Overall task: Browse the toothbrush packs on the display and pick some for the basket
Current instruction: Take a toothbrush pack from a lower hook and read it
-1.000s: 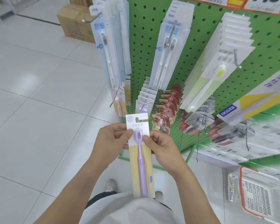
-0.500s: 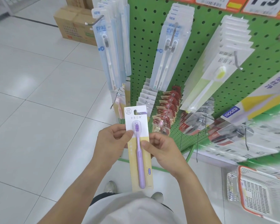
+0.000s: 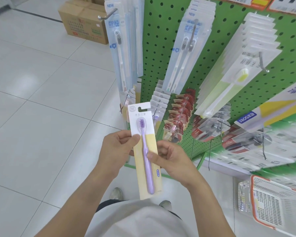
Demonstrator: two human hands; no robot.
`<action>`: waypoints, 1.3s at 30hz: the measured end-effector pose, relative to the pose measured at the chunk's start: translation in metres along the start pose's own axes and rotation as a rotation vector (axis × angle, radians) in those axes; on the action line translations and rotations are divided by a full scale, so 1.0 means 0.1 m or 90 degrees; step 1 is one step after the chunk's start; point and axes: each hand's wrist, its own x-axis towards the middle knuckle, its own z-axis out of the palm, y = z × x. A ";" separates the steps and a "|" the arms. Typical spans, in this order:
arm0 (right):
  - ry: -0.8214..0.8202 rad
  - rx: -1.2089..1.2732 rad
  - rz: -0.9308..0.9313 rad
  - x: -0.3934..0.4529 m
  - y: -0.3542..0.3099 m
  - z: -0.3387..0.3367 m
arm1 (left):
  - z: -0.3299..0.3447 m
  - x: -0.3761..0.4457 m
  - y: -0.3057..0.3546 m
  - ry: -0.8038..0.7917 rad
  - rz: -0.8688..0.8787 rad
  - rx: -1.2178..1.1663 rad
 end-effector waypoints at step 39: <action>-0.013 0.027 0.052 -0.23 0.07 -0.01 | -0.01 -0.12 -0.13 -0.080 -0.001 0.011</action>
